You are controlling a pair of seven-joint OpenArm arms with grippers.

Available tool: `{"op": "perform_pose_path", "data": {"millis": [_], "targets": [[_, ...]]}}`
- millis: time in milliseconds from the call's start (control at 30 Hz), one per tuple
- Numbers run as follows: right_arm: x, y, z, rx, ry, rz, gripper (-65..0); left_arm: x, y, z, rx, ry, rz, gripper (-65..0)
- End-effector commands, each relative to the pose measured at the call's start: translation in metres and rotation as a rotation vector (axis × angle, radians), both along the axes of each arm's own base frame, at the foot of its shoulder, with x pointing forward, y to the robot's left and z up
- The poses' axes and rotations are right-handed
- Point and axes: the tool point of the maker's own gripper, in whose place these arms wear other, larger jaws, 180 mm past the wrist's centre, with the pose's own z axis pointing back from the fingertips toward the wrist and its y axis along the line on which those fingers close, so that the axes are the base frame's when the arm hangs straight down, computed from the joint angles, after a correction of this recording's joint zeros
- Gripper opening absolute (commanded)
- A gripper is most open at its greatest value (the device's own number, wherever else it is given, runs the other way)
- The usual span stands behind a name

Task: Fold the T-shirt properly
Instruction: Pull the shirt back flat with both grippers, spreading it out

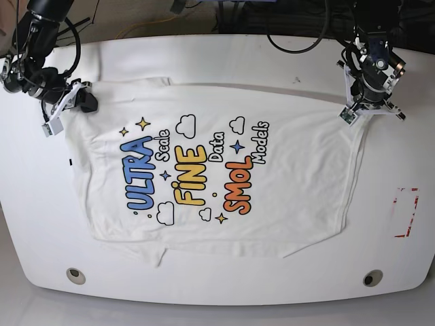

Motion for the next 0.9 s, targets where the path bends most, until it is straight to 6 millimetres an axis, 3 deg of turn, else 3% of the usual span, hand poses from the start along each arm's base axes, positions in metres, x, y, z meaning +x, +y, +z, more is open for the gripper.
{"op": "perform_pose_path", "data": {"millis": [0,333,500,633,867], "targets": [[0.003,-0.001,0.019,-0.031,-0.062,0.028,-65.0,-0.001,0.009,0.007,0.022,-0.02,0.021,-65.0],[-0.039,0.012,0.001,-0.02,0.023,0.042,-65.0,-0.024,0.039,0.007,0.056,0.006,0.107,-65.0],[-0.049,0.014,0.01,-0.03,-0.006,0.009,-65.0,-0.026,0.047,0.011,0.014,-0.018,0.15,-65.0],[-0.043,0.023,0.017,-0.03,-0.044,0.015,-65.0,-0.009,0.036,0.017,-0.056,-0.075,0.146,-65.0],[-0.011,0.032,0.032,-0.012,-0.132,0.021,-65.0,0.038,0.023,0.042,-0.116,-0.215,0.165,-65.0]]}}
